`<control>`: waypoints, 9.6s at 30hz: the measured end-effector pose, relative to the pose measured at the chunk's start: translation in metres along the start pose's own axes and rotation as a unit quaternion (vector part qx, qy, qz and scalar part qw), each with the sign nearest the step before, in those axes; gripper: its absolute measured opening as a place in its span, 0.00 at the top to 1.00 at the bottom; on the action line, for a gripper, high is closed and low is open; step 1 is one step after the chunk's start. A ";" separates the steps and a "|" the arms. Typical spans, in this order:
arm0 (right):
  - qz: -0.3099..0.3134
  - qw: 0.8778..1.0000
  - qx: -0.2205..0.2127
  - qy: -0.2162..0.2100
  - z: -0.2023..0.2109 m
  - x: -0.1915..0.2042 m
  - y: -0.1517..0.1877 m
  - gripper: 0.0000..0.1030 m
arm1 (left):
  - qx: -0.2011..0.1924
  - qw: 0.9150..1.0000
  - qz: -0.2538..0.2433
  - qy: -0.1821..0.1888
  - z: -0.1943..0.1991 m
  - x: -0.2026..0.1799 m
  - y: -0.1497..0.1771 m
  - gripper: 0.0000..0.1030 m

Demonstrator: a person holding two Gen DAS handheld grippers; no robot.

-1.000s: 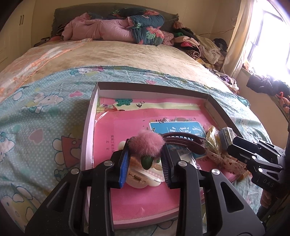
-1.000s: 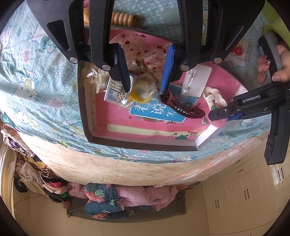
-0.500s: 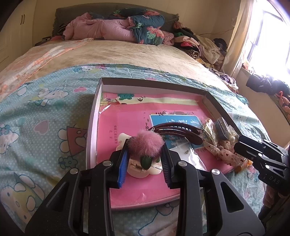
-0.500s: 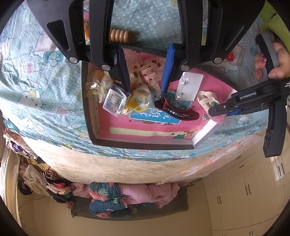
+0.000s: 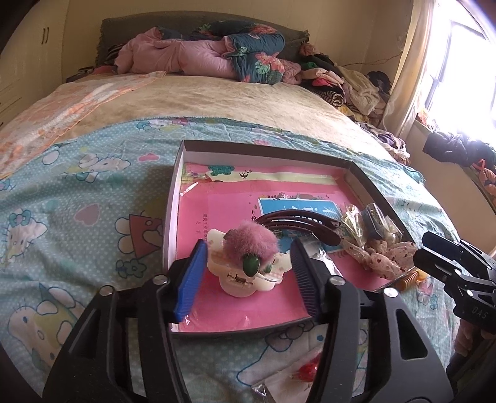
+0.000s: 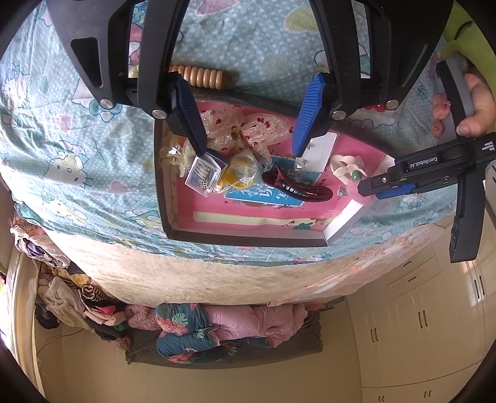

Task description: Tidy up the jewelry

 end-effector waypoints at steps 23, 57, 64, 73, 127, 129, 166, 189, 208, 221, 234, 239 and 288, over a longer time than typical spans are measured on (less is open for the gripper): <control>-0.037 0.999 0.010 0.032 0.025 -0.039 0.043 0.26 | 0.020 0.999 -0.020 0.027 0.027 -0.037 0.062 0.27; -0.055 0.995 0.067 0.054 -0.031 -0.050 0.071 0.32 | 0.059 0.997 -0.029 -0.040 -0.016 -0.058 0.088 0.19; -0.049 0.996 0.062 0.035 -0.012 -0.040 0.076 0.32 | 0.060 0.998 -0.028 -0.025 -0.008 -0.058 0.087 0.28; -0.040 0.998 0.047 0.004 0.014 -0.017 0.074 0.32 | 0.049 0.999 -0.017 -0.009 0.013 -0.055 0.087 0.28; 0.013 1.000 0.009 0.005 -0.024 0.022 0.000 0.32 | 0.001 1.000 0.014 -0.026 0.003 0.005 0.000 0.28; 0.017 1.000 0.012 0.004 -0.029 0.025 -0.001 0.32 | 0.000 1.000 0.014 -0.027 -0.002 0.007 -0.005 0.28; 0.035 0.999 0.020 -0.017 -0.027 0.056 0.009 0.19 | -0.001 1.000 -0.001 -0.030 -0.013 0.007 -0.025 0.24; 0.017 0.998 -0.052 0.040 0.058 0.017 0.032 0.09 | -0.055 0.998 -0.028 -0.018 0.067 -0.046 0.005 0.11; -0.004 0.991 -0.118 0.063 0.110 0.008 0.052 0.06 | -0.094 0.994 -0.055 -0.021 0.107 -0.067 0.046 0.11; -0.013 0.983 -0.167 0.072 0.134 0.009 0.072 0.06 | -0.123 0.990 -0.068 -0.024 0.125 -0.076 0.069 0.11; -0.026 0.971 -0.225 0.075 0.164 0.004 0.087 0.06 | -0.154 0.984 -0.084 -0.032 0.140 -0.087 0.088 0.11; -0.033 0.968 -0.235 0.078 0.168 0.001 0.094 0.06 | -0.166 0.982 -0.088 -0.029 0.144 -0.090 0.090 0.11; -0.045 0.966 -0.237 0.097 0.148 -0.003 0.095 0.06 | -0.170 0.979 -0.085 -0.074 0.133 -0.069 0.095 0.11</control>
Point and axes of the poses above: each gripper's, at about its wrist camera, not at the fingertips, and z roughly against the way its jaws point, x to its left, y to its underside, the point moved 8 cm from there along -z, roughly the way its jaws point, and after that the axes turned 12 degrees about y, right-handed, at the moved point
